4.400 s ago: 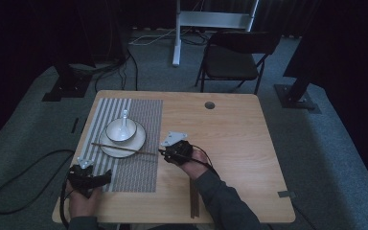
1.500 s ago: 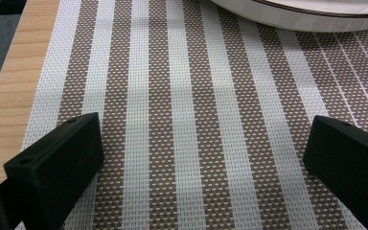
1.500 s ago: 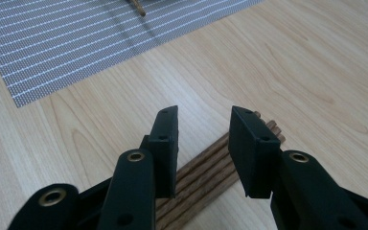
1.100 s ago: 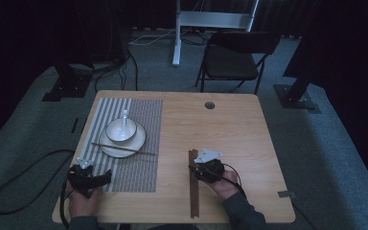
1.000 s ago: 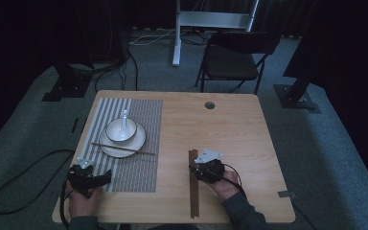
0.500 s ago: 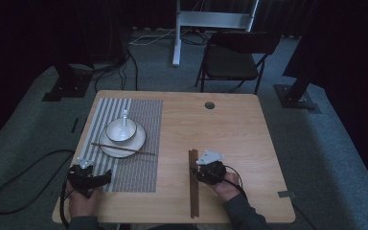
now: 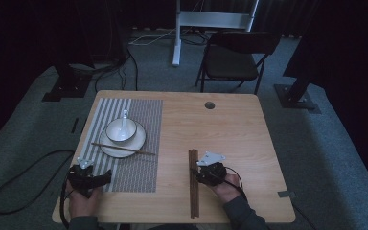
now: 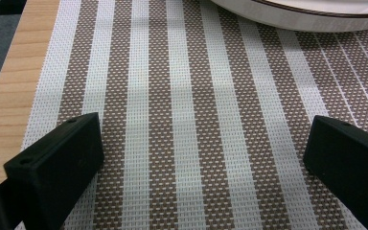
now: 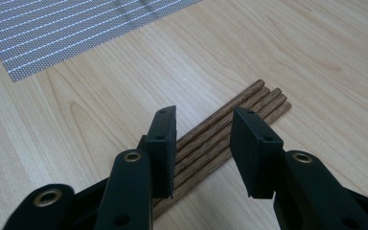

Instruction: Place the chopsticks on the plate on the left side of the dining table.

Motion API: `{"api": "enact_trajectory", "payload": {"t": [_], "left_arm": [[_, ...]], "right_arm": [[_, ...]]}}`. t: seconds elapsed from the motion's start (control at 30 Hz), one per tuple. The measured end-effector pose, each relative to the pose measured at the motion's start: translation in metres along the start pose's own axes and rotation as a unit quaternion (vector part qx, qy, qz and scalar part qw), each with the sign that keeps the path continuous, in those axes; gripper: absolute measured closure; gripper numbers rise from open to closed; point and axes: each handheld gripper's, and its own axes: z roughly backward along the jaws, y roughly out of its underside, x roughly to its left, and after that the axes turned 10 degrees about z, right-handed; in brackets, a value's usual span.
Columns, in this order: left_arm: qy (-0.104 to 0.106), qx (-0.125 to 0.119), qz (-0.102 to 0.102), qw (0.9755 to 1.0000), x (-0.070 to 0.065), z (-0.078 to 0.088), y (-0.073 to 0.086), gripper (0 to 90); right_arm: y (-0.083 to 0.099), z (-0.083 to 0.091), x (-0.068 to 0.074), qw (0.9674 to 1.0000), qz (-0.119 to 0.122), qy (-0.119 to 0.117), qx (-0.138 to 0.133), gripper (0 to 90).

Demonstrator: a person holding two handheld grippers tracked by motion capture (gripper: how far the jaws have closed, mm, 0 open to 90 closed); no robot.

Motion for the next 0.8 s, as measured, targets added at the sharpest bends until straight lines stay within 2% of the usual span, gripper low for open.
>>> {"api": "enact_trajectory", "payload": {"t": [0.8], "left_arm": [[0.000, 0.000, 0.000, 1.0000, 0.000, 0.000, 0.000, 0.3]], "right_arm": [[0.014, 0.001, 0.004, 0.9998, -0.008, -0.006, 0.015, 59.7]]}}
